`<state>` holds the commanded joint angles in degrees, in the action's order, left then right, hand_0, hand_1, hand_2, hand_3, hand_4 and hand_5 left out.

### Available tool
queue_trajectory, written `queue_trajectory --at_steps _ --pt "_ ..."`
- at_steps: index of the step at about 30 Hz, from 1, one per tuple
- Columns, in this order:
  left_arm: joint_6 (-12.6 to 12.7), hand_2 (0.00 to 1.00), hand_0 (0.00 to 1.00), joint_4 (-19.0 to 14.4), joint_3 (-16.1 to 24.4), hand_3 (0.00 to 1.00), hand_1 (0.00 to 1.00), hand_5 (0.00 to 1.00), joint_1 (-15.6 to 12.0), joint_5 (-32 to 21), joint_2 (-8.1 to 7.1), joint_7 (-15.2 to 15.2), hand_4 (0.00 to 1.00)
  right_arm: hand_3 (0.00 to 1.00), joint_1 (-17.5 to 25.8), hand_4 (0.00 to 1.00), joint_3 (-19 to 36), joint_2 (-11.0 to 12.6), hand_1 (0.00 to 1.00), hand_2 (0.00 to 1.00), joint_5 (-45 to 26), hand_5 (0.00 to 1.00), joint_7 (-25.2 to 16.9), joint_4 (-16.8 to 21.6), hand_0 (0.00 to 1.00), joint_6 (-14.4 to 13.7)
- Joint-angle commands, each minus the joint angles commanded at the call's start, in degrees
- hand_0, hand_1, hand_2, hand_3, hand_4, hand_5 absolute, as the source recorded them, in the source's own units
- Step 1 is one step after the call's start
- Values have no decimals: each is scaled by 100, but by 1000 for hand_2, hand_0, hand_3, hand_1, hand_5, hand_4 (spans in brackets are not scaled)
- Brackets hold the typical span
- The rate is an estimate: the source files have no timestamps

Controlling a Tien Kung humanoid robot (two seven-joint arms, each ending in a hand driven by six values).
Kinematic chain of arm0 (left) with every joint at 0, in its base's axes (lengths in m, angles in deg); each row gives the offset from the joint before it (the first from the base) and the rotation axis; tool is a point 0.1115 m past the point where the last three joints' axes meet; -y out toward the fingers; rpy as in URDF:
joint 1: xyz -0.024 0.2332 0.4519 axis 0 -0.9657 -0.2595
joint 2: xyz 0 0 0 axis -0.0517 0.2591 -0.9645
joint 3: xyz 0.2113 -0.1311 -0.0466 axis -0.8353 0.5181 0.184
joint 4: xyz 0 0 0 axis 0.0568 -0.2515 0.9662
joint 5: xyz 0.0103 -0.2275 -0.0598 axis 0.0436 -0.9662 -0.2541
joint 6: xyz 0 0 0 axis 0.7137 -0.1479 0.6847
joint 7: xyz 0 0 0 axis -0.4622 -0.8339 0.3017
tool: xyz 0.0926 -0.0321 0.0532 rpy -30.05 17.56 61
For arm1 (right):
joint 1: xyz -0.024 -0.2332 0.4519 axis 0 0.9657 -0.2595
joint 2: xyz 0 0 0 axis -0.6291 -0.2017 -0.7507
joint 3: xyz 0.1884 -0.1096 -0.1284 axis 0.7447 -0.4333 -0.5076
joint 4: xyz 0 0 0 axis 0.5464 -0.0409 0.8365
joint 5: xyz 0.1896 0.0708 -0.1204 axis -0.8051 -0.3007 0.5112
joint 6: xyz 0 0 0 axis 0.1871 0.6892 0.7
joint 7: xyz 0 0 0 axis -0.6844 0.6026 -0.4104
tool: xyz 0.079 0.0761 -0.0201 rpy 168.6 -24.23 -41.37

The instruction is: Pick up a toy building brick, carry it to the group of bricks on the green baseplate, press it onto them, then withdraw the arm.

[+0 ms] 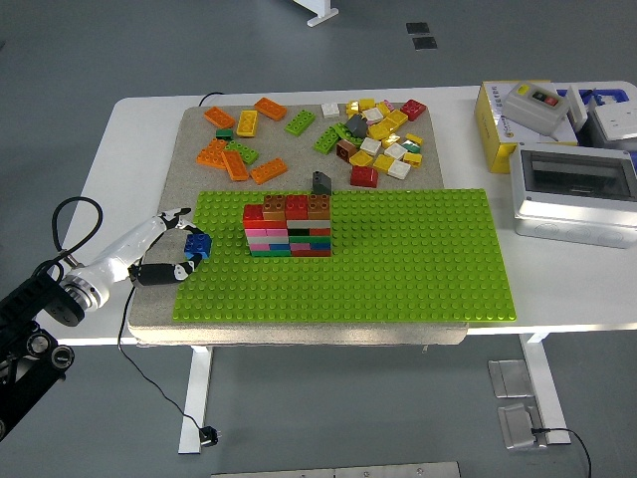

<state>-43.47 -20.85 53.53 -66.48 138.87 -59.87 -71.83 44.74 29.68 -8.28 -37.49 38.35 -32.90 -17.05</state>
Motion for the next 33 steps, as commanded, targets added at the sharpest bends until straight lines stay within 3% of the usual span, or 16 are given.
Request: queue_trajectory --at_steps 4,10,17,33 --pt "-87 998 981 -142 -127 515 985 190 337 -13 45 -96 480 827 -14 577 29 4 773 822 48 998 6 0 776 -6" --pt "-135 998 982 100 -378 513 985 188 784 -22 292 -131 497 827 -33 576 24 3 773 822 64 998 5 0 775 -8" --pt "-159 998 977 260 -513 514 981 187 993 -11 419 -149 501 827 -50 576 -25 14 773 822 -15 998 -31 0 776 -7" --pt "-249 998 975 629 -662 517 981 185 1194 -115 614 -222 504 822 -63 578 -45 13 773 822 -38 998 -63 0 776 -11"
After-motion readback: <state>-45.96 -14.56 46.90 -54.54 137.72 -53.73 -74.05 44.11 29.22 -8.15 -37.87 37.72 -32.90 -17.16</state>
